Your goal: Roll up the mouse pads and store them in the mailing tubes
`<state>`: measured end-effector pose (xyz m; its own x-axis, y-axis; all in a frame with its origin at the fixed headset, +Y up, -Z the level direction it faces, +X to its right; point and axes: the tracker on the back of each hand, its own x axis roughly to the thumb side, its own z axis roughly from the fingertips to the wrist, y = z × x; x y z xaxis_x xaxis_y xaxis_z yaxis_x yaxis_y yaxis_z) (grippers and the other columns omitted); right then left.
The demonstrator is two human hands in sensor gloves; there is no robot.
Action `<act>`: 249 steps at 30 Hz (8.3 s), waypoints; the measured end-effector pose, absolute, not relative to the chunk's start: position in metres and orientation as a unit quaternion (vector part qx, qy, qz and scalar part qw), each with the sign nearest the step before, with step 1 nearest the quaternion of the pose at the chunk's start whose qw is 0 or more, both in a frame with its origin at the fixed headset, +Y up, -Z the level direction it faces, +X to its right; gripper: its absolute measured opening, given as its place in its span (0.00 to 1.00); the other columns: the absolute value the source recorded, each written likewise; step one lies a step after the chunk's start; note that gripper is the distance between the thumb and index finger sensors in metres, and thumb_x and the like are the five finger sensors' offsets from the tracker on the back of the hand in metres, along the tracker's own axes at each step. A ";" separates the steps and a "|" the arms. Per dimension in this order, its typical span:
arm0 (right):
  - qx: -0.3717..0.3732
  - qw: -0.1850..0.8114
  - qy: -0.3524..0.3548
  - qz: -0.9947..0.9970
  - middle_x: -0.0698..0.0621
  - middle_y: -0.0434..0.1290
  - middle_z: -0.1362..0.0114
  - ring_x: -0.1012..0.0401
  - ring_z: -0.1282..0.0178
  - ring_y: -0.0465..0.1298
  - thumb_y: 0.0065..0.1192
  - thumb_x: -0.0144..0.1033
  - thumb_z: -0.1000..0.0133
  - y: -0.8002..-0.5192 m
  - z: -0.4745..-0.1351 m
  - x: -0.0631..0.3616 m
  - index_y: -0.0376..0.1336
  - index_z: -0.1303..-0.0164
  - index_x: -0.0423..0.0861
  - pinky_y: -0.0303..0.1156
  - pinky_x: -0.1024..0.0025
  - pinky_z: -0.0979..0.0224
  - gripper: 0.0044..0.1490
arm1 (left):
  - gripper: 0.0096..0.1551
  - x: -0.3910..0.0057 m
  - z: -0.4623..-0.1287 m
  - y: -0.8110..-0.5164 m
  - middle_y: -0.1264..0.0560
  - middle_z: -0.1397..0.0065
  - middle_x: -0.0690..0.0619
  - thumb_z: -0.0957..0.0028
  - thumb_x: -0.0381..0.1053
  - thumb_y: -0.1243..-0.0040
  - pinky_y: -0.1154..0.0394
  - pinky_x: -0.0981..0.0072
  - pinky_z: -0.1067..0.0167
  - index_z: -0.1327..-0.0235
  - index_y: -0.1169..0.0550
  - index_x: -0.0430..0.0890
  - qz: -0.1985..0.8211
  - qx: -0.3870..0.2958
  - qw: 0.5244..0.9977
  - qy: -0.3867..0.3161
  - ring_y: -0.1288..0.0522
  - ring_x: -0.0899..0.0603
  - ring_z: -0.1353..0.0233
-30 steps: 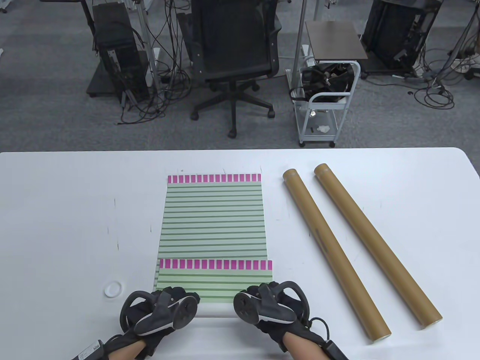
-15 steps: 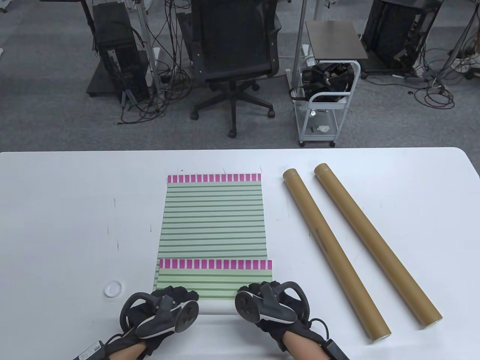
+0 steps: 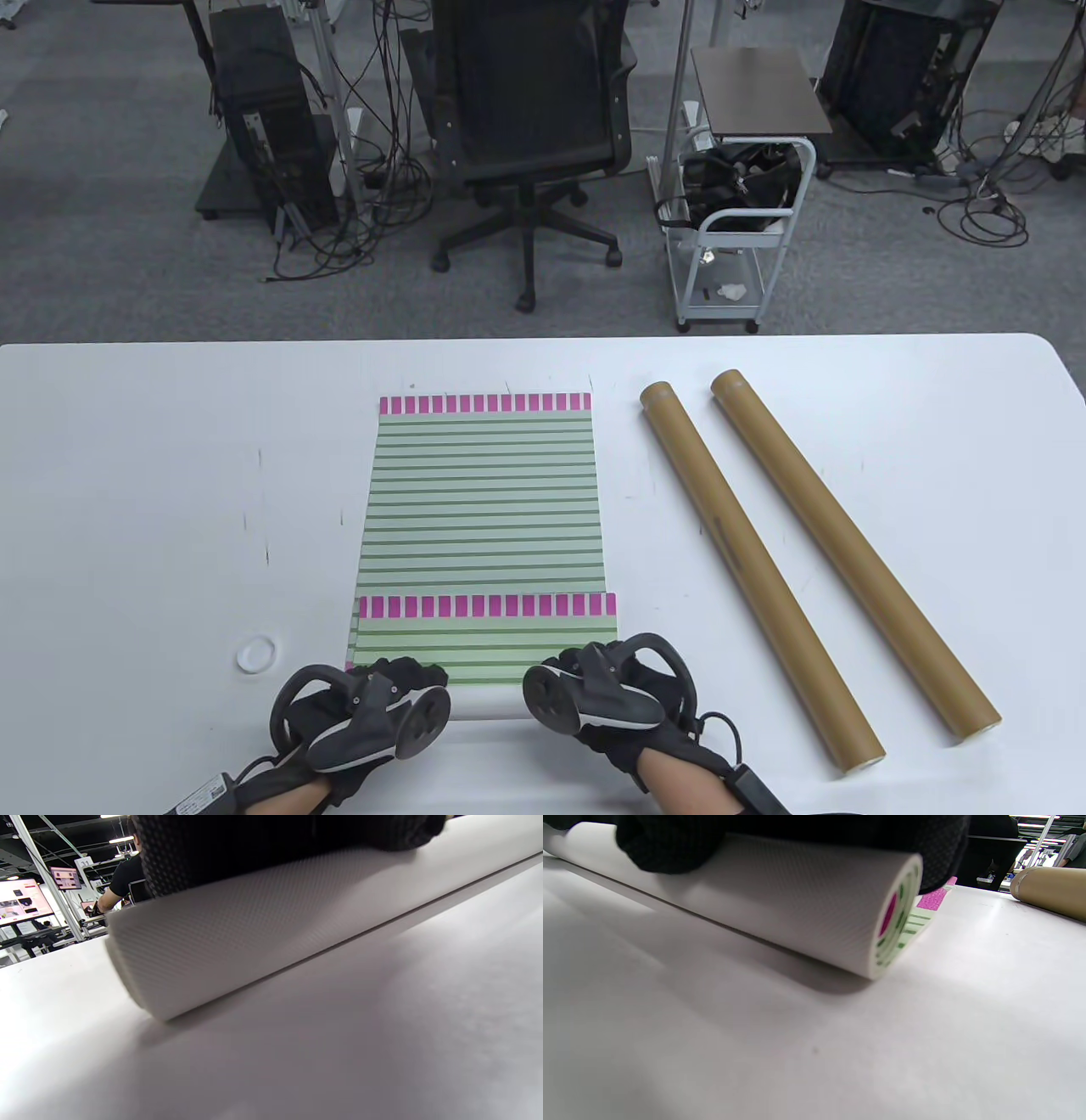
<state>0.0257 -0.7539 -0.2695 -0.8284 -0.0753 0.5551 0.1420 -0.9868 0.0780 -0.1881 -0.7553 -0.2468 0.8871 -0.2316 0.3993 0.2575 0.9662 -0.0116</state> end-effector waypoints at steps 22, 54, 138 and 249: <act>-0.264 0.021 -0.072 -0.962 0.51 0.74 0.34 0.55 0.40 0.76 0.61 0.49 0.53 -0.756 -0.280 0.045 0.66 0.33 0.52 0.69 0.50 0.28 0.36 | 0.31 -0.199 -0.253 -0.762 0.23 0.34 0.63 0.59 0.66 0.50 0.20 0.75 0.42 0.38 0.32 0.66 -0.133 -0.019 0.973 -0.188 0.19 0.53 0.36; -0.293 0.041 -0.080 -0.952 0.47 0.72 0.33 0.52 0.39 0.75 0.52 0.43 0.49 -0.760 -0.270 0.030 0.63 0.29 0.48 0.67 0.47 0.27 0.35 | 0.27 -0.195 -0.248 -0.761 0.26 0.30 0.67 0.56 0.61 0.49 0.23 0.63 0.32 0.40 0.31 0.68 -0.132 -0.001 0.965 -0.226 0.23 0.52 0.30; -0.258 0.026 -0.072 -0.963 0.49 0.74 0.34 0.53 0.40 0.76 0.49 0.39 0.47 -0.756 -0.274 0.035 0.66 0.32 0.49 0.69 0.48 0.29 0.32 | 0.28 -0.196 -0.253 -0.758 0.21 0.36 0.63 0.58 0.62 0.44 0.22 0.61 0.33 0.41 0.26 0.64 -0.124 -0.035 0.971 -0.203 0.20 0.53 0.34; -0.334 -0.049 -0.097 -0.936 0.48 0.77 0.38 0.55 0.45 0.78 0.66 0.51 0.53 -0.753 -0.258 0.021 0.66 0.32 0.44 0.75 0.59 0.36 0.41 | 0.43 -0.163 -0.236 -0.768 0.26 0.33 0.60 0.66 0.69 0.36 0.23 0.61 0.31 0.35 0.33 0.59 -0.177 0.001 0.949 -0.262 0.23 0.50 0.34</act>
